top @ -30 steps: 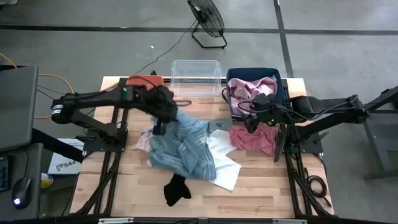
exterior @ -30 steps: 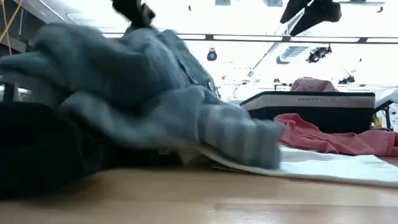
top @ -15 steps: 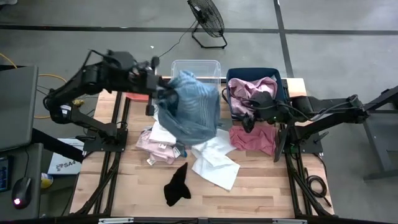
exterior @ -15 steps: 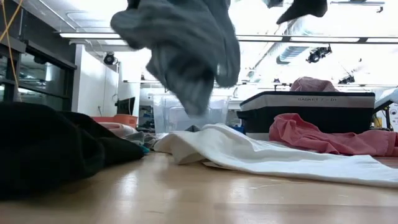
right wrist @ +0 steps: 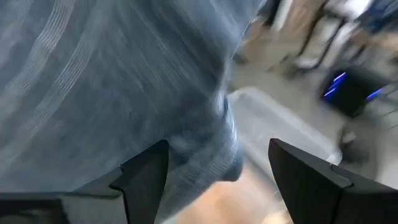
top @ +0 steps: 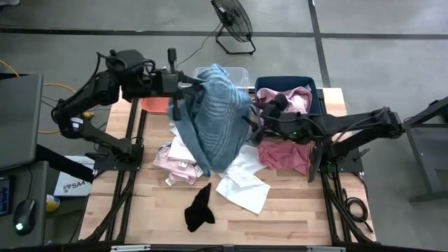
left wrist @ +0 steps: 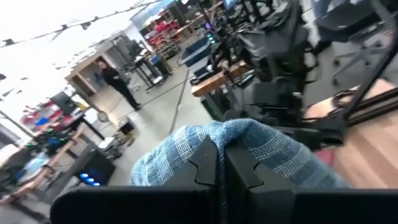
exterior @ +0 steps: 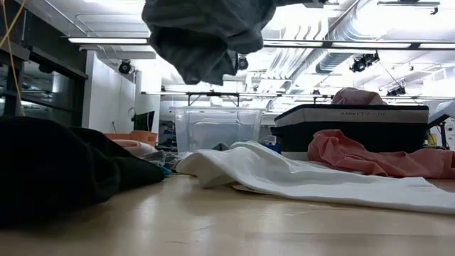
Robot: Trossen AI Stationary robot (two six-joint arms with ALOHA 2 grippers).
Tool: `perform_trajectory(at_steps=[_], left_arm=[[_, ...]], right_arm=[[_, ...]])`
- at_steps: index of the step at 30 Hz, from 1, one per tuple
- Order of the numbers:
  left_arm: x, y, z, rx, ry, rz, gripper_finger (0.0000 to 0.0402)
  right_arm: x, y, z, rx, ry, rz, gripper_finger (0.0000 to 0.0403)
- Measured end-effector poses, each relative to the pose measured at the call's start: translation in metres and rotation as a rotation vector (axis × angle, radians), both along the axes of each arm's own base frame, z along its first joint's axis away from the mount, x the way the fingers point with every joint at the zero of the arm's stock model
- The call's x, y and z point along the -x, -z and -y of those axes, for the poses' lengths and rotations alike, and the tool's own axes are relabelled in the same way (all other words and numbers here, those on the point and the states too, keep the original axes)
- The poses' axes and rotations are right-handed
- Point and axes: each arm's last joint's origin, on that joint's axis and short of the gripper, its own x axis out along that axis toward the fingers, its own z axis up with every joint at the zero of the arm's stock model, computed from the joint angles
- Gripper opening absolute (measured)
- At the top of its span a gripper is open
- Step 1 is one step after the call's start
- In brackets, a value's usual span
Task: Pick & Place Cloths
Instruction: Put the blue polo shirt into the blue bin
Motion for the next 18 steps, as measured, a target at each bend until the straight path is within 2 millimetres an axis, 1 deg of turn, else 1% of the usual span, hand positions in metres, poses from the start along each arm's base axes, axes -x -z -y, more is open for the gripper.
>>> perform_trajectory(at_steps=[3, 7, 11, 18], left_arm=[[-0.007, 0.004, -0.003, -0.027, -0.057, -0.024, 0.0], [-0.014, 0.006, -0.005, -0.031, -0.083, -0.034, 0.0], [-0.017, 0.004, -0.005, -0.045, -0.072, -0.004, 0.0], [-0.027, 0.005, -0.004, -0.049, 0.0, 0.019, 0.0]], right_arm=[[-0.013, -0.002, 0.0, 0.105, 0.045, 0.025, 0.0268], [-0.026, -0.005, -0.001, 0.206, 0.032, 0.056, 0.0268], [-0.036, -0.008, -0.002, 0.262, -0.045, 0.099, 0.0268], [-0.051, -0.003, 0.005, 0.277, -0.206, 0.153, 0.0268]])
